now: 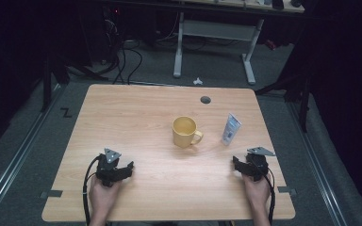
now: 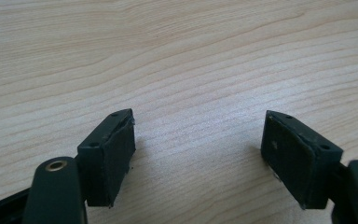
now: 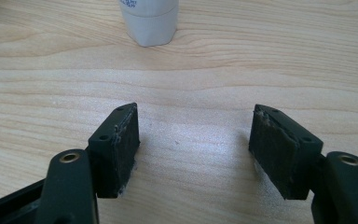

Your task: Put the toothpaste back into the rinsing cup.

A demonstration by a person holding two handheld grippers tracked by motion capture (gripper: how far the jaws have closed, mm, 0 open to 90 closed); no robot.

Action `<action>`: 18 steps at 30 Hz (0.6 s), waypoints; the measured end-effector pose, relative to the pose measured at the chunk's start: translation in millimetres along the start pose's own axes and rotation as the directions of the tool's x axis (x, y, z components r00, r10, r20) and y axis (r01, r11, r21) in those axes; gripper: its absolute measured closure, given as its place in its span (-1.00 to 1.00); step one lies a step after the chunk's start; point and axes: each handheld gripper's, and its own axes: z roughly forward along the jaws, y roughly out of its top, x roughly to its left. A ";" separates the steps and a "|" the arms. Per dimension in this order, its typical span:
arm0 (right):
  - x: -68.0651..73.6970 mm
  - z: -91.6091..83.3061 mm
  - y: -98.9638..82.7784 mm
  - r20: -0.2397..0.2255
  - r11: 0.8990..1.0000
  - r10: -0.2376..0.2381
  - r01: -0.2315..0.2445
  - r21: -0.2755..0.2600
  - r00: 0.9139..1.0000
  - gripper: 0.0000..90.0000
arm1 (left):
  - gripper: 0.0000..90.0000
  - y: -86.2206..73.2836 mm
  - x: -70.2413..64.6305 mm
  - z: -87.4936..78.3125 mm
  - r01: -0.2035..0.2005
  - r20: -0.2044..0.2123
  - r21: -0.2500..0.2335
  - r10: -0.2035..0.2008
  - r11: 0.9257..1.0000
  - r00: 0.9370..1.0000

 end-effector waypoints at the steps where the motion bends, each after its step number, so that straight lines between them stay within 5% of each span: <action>1: 0.2 0.0 -0.1 0.002 1.000 0.001 -0.001 0.000 1.000 -0.25 | -0.42 0.0 0.0 0.0 0.000 0.000 0.000 0.000 1.000 1.000; 9: 0.6 -0.1 -0.2 0.004 1.000 0.004 -0.004 0.000 1.000 -0.26 | -0.42 0.0 0.1 0.0 0.000 0.001 0.000 0.000 1.000 1.000; 18: -2.3 1.7 0.5 0.059 0.997 0.067 -0.069 0.028 0.996 -0.65 | -0.42 -0.1 0.1 -0.2 0.000 0.001 0.000 0.000 1.000 1.000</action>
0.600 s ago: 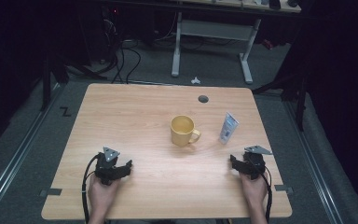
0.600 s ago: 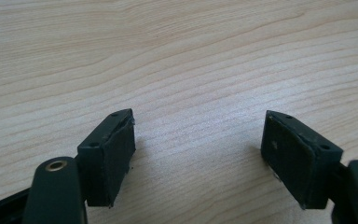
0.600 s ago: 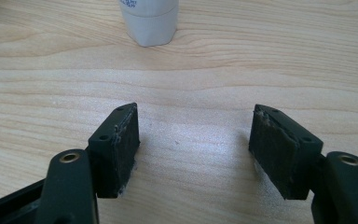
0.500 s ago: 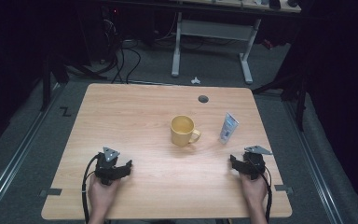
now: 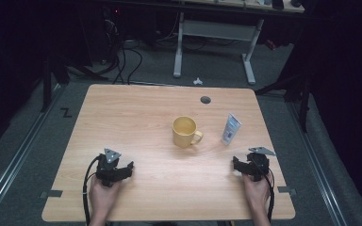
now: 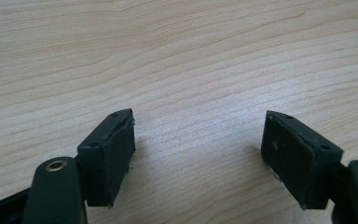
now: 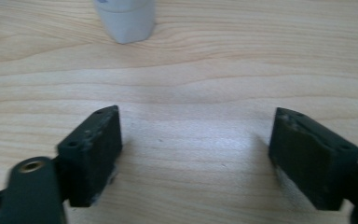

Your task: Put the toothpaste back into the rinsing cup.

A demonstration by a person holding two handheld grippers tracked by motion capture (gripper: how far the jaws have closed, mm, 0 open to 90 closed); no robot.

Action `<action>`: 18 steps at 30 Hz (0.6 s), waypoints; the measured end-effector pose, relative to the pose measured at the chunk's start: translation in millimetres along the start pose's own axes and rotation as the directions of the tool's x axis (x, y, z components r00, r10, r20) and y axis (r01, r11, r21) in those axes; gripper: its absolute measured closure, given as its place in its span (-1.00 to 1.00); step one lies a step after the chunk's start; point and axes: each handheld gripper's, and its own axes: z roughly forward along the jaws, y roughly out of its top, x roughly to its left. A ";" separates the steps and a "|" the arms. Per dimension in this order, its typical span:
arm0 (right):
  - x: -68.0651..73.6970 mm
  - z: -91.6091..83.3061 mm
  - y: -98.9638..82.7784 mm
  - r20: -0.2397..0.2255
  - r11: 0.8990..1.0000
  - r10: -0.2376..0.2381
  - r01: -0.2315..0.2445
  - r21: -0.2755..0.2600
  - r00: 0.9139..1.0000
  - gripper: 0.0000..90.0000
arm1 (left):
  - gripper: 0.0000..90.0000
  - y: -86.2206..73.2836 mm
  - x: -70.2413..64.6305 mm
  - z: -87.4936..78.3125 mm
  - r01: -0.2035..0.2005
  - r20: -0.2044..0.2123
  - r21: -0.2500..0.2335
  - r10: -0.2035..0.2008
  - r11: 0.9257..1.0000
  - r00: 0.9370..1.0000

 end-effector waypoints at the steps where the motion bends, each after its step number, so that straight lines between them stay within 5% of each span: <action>1: 0.0 0.0 0.0 0.000 1.000 0.000 0.000 0.000 1.000 -0.65 | -0.42 0.0 0.0 0.0 0.000 0.000 0.000 0.000 1.000 1.000; 18: 0.1 -2.4 -2.1 0.006 1.000 0.005 -0.005 0.001 1.000 -0.63 | -0.42 0.1 0.0 0.0 0.000 0.001 0.001 0.000 1.000 1.000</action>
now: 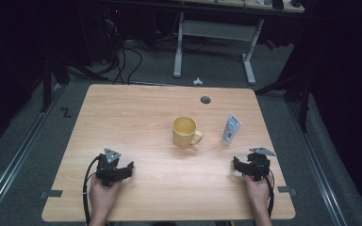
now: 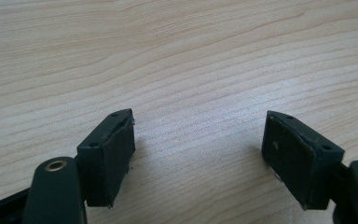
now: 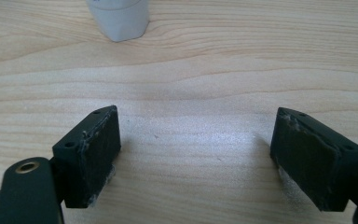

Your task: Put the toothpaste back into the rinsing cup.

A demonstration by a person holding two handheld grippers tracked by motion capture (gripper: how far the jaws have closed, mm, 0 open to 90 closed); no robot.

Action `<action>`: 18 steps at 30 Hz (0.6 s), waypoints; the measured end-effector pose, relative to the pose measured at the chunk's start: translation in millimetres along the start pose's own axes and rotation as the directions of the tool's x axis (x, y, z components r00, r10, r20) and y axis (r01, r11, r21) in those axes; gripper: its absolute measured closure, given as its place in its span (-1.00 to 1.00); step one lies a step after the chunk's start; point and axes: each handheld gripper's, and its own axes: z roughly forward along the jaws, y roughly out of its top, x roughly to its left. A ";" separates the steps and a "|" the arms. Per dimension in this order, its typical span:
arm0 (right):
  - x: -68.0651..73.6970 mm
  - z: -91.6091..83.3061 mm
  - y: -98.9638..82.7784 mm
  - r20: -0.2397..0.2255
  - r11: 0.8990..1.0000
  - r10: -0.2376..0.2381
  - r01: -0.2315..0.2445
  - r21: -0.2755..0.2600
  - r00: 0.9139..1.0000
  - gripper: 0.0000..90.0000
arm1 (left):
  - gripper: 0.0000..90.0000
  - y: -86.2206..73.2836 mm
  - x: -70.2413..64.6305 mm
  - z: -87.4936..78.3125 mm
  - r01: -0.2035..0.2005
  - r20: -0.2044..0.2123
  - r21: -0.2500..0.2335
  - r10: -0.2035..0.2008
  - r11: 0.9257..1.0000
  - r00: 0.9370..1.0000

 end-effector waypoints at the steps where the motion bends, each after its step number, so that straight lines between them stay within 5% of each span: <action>1: -1.9 -1.6 0.3 -0.005 1.000 -0.005 0.005 0.010 1.000 -0.60 | -0.42 0.0 0.1 0.0 0.001 0.001 0.000 -0.001 1.000 1.000; 7: -2.6 -5.3 0.9 -0.038 1.000 -0.012 0.013 0.026 0.999 -0.52 | -0.42 0.1 -0.1 0.1 -0.001 0.000 0.000 0.001 1.000 1.000; 18: 0.8 -17.4 -2.2 -0.096 0.999 -0.036 0.033 -0.037 0.995 -0.43 | -0.42 0.1 0.0 0.1 0.000 0.000 0.000 0.000 1.000 1.000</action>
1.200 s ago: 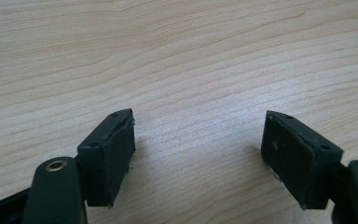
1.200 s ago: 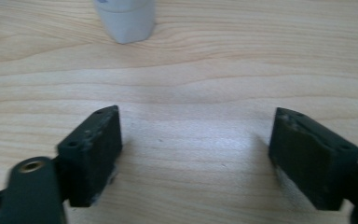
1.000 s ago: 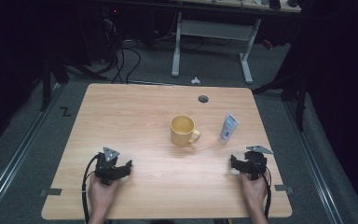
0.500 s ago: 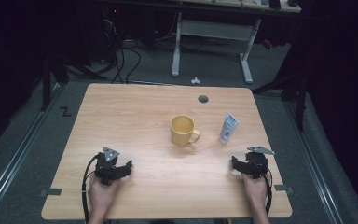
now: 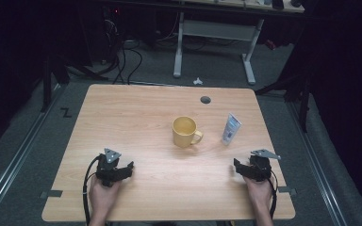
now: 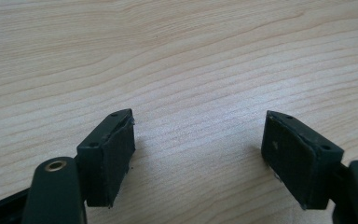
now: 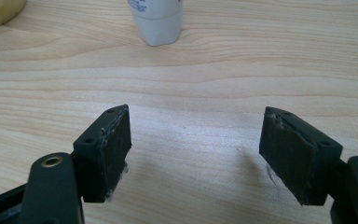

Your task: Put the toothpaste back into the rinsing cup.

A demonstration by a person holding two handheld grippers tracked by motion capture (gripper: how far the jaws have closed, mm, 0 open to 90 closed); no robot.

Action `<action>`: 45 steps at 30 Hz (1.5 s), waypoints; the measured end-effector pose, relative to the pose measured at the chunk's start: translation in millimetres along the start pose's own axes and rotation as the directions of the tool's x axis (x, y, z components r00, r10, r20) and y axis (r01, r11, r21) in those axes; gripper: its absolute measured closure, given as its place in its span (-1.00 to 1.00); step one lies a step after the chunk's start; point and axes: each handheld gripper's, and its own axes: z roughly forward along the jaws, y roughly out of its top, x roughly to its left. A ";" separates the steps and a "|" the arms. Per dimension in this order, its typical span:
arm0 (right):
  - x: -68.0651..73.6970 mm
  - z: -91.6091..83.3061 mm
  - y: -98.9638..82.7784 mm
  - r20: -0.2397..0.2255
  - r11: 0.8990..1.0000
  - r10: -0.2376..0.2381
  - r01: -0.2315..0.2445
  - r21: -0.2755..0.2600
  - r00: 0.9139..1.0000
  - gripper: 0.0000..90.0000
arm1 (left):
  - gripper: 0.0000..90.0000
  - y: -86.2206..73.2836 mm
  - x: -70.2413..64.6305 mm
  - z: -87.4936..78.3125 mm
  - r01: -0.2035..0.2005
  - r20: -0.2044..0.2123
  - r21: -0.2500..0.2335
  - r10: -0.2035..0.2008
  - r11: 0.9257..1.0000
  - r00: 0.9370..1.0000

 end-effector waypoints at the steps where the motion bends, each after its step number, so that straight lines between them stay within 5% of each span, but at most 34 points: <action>1: 0.2 -0.9 -0.5 -0.003 1.000 -0.007 0.007 -0.006 1.000 -0.42 | -0.42 0.0 0.0 0.0 0.000 0.000 0.000 0.000 1.000 1.000; 11: 10.5 -10.4 -10.2 -0.043 0.998 -0.019 0.016 -0.066 0.999 -0.17 | -0.42 0.0 -0.1 0.0 0.000 -0.001 0.000 0.000 1.000 1.000; 32: 36.9 -9.5 -2.2 -0.113 0.993 -0.085 0.075 -0.092 0.990 -0.10 | -0.42 0.1 0.0 0.1 0.000 0.000 0.000 0.000 1.000 1.000; 45: 39.7 -9.2 8.7 -0.112 0.991 -0.092 0.080 -0.108 0.989 -0.10 | -0.42 0.1 0.1 0.1 0.001 0.001 0.000 -0.001 1.000 1.000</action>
